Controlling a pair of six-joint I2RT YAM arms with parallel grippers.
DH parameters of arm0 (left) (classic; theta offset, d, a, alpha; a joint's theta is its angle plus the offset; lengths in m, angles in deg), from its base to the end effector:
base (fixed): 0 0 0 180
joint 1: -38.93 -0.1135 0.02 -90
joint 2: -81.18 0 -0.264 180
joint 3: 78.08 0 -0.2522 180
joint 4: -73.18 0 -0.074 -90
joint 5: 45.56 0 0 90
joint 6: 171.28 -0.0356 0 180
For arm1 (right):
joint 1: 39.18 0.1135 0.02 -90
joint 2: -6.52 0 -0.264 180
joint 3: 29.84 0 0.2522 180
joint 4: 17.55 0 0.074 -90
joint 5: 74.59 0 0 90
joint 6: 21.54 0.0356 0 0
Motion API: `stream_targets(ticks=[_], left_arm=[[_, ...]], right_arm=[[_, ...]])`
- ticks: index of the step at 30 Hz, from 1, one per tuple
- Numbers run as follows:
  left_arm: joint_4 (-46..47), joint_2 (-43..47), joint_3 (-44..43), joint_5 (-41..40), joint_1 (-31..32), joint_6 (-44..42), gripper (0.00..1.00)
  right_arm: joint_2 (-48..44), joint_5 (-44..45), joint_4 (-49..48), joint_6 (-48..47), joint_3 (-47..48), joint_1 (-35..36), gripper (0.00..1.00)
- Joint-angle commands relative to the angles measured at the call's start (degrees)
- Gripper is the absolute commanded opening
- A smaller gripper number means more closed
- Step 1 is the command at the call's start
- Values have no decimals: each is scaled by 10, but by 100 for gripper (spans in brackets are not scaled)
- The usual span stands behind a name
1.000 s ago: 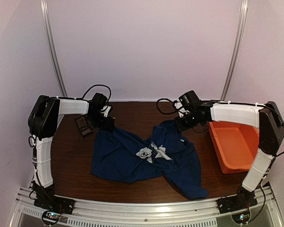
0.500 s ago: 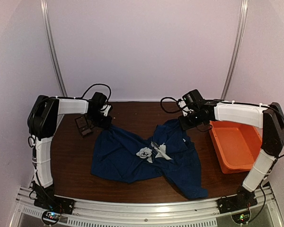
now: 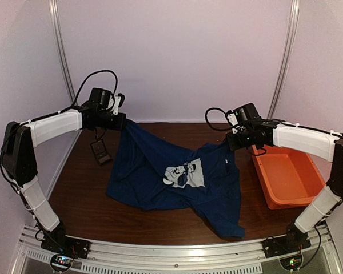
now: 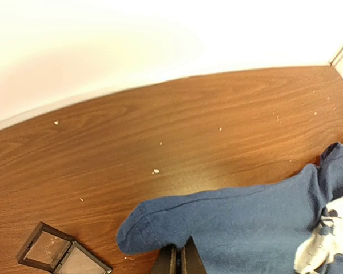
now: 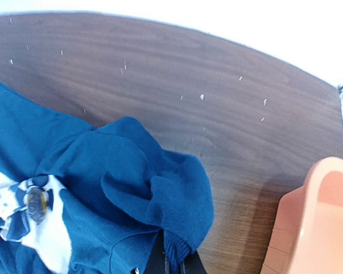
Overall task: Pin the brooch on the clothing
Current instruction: Flatten out the clothing with brooches at the center of the board.
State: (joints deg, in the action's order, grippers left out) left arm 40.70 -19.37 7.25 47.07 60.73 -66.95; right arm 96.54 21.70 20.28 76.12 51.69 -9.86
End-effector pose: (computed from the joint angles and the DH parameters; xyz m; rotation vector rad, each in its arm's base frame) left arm 0.3755 -0.1520 0.2792 0.1729 2.2622 -0.3899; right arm 0.3028 0.1656 0.2612 -0.3957 2.3472 0.1785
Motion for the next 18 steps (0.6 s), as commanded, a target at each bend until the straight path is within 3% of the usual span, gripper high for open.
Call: stream_targets(ticks=[1, 7, 14, 18], left_arm=[[46, 47, 22, -6, -3, 12, 0], [54, 102, 29, 4, -4, 14, 0], [58, 189, 57, 19, 1, 21, 0], [59, 242, 80, 24, 13, 20, 0]], right_arm=[[-66, 8, -59, -6, -23, -18, 0], [-151, -12, -115, 1, -60, -45, 0], [-222, -40, -118, 3, -84, -49, 0], [-280, -100, -131, 0, -97, -49, 0]])
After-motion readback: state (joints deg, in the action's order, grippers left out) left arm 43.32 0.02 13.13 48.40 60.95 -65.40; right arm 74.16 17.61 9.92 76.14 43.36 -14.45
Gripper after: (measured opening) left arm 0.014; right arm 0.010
